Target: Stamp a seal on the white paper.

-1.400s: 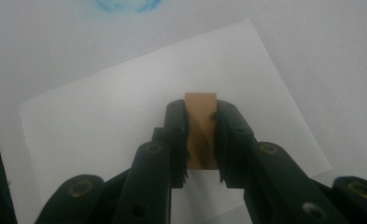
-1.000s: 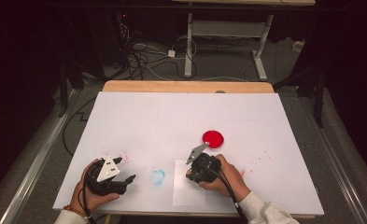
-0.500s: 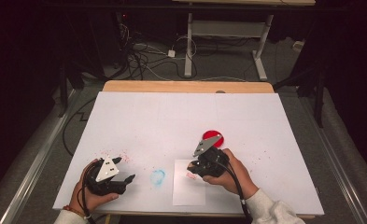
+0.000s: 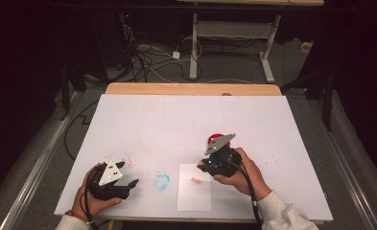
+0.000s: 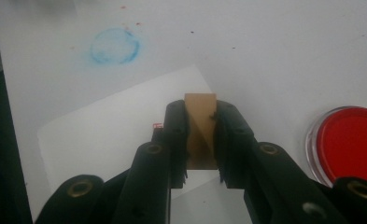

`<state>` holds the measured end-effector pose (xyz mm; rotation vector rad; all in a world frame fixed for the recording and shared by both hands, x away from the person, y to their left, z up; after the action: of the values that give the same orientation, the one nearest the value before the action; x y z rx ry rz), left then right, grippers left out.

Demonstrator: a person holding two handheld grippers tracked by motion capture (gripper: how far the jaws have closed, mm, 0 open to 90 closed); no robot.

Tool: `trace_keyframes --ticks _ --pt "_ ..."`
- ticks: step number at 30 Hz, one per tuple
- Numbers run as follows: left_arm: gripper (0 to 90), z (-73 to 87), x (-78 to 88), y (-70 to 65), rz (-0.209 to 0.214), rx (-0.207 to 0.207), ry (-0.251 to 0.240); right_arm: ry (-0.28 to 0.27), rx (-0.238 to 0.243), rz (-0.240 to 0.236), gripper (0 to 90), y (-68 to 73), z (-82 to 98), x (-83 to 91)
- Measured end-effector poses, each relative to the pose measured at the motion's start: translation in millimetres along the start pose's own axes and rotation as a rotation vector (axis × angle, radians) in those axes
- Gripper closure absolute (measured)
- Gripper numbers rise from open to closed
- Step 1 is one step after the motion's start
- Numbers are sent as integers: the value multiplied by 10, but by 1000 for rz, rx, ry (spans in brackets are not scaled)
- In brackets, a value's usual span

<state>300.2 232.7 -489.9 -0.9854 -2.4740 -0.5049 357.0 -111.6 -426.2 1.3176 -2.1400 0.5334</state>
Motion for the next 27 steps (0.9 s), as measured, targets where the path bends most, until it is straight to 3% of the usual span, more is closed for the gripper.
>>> trace_keyframes --ticks 27 --pt "226 13 20 -9 0 -3 3 -54 11 37 763 -72 -83 201"
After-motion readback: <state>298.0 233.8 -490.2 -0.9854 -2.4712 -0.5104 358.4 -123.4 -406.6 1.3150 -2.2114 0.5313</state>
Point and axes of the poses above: each handheld gripper's, and its own axes: x roughly backward along the jaws, z roughly out of its underside, y roughly to its left, the point moved 2 cm from there along -x, roughly forward along the jaws, and after that the axes turned 12 degrees about -y, right-handed, at the moved point
